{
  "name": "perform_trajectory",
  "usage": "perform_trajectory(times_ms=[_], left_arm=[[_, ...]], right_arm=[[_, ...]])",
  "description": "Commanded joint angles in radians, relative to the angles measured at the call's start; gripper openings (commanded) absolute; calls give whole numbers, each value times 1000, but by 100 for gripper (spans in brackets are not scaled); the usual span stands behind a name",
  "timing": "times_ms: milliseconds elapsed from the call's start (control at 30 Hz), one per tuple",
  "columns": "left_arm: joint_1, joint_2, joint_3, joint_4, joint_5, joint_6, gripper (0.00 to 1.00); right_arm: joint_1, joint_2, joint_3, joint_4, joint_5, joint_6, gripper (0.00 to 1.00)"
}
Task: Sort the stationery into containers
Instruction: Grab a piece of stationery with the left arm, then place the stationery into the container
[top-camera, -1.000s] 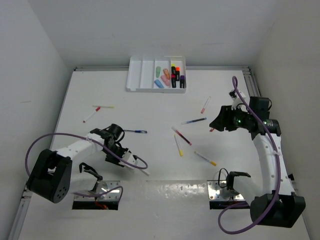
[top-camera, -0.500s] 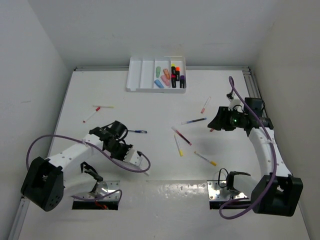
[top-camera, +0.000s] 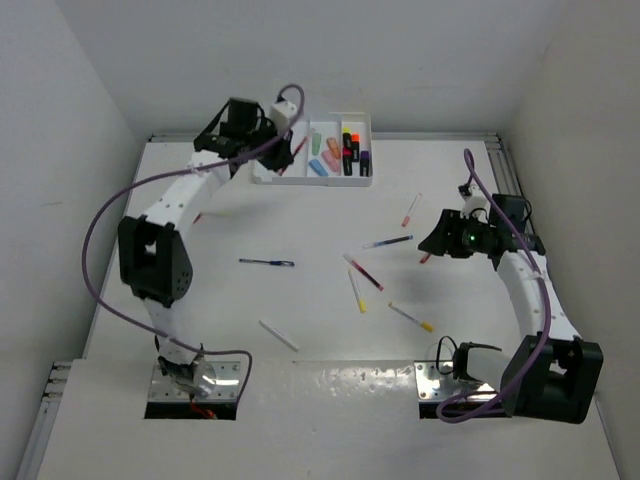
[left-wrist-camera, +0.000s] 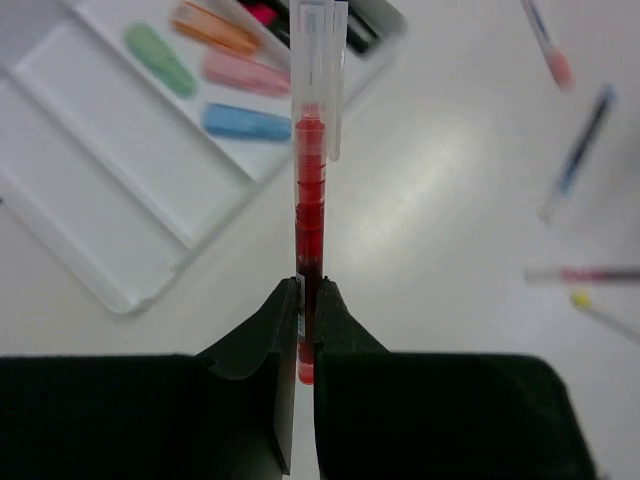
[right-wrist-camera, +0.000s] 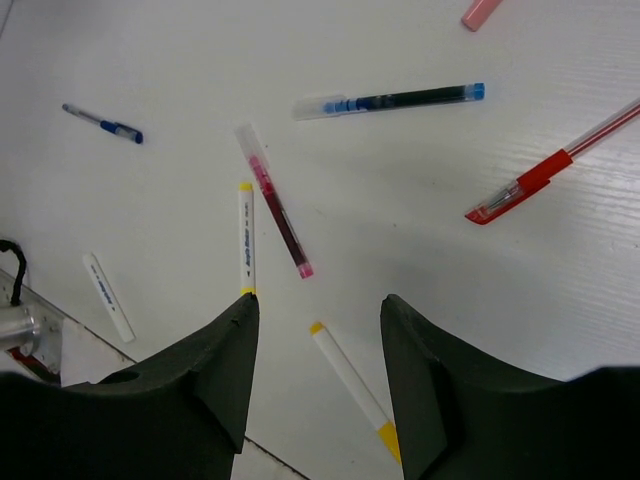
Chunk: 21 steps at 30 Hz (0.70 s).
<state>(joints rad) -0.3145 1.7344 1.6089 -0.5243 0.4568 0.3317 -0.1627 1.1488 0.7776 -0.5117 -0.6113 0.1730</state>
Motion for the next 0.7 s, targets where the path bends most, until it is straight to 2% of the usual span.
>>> perform_trajectory(times_ms=[0,33,67,167,267,367,633,667], left_arm=[[61,176,237,124,-127,-476,0],[67,288,397,107,-177,-500,0],[71,339,474,95,-276,-517,0],[81,483,627,133,-409,-513,0],[106,576,695,182,-443,-494,0],[126,635,689,231,-492,-454,0],[163,728,654,239,-481,-445,0],[161,731,648,239,-481,-445,5]], right_arm=[[-12,-9,-9,47,-16,19,51],[-17,-8,-12,50,-18,22,51],[-20,-6,-15,53,-21,26,51],[-26,5,-23,65,-28,43,51],[-34,26,-15,56,-34,42,51],[-44,54,3,47,-34,33,51],[-63,108,12,39,-64,56,50],[-63,111,9,41,-67,56,50]])
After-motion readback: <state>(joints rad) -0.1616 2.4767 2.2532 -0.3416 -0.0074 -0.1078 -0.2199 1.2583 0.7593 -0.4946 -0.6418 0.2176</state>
